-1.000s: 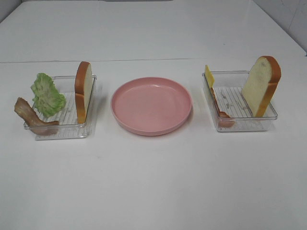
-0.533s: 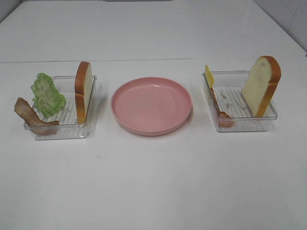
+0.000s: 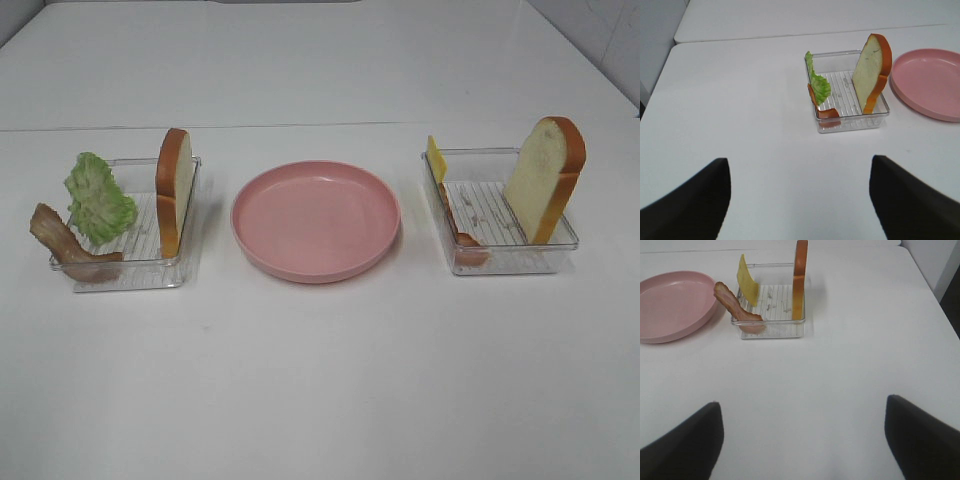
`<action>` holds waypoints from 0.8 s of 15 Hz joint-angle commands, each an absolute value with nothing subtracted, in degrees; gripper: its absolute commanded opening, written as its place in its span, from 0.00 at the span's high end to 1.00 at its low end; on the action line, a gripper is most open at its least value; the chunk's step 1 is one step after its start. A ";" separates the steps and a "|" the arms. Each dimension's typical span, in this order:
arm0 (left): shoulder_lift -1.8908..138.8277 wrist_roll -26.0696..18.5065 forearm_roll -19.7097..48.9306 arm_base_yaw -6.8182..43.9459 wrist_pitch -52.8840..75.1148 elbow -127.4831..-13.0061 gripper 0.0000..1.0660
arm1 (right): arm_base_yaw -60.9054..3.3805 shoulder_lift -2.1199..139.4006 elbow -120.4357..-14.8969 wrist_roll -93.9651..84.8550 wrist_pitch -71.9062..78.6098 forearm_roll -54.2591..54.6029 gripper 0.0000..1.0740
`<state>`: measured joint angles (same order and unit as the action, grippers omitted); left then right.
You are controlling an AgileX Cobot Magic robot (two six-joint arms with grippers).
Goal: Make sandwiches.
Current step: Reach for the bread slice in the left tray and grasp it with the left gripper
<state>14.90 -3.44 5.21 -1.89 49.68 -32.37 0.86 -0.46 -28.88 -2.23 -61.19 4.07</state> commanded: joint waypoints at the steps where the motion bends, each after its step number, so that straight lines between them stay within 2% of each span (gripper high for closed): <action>1: 24.92 -2.92 6.42 -2.01 42.40 -32.66 0.31 | 1.32 -1.15 -28.82 -2.64 -60.79 3.90 0.23; 4: 39.30 -2.92 8.77 -2.01 37.99 -35.81 0.31 | 1.32 -1.15 -28.82 -2.64 -60.79 3.90 0.23; 6: 51.28 -2.92 11.34 -2.01 38.85 -42.91 0.31 | 1.32 -1.15 -28.82 -2.64 -60.79 3.90 0.23; 8: 65.09 -3.09 15.18 -2.01 44.86 -53.63 0.31 | 1.32 -1.15 -28.82 -2.64 -60.79 3.90 0.23; 12: 79.81 -3.09 15.36 -0.06 52.94 -68.07 0.31 | 1.32 -1.15 -28.82 -2.64 -60.79 3.90 0.23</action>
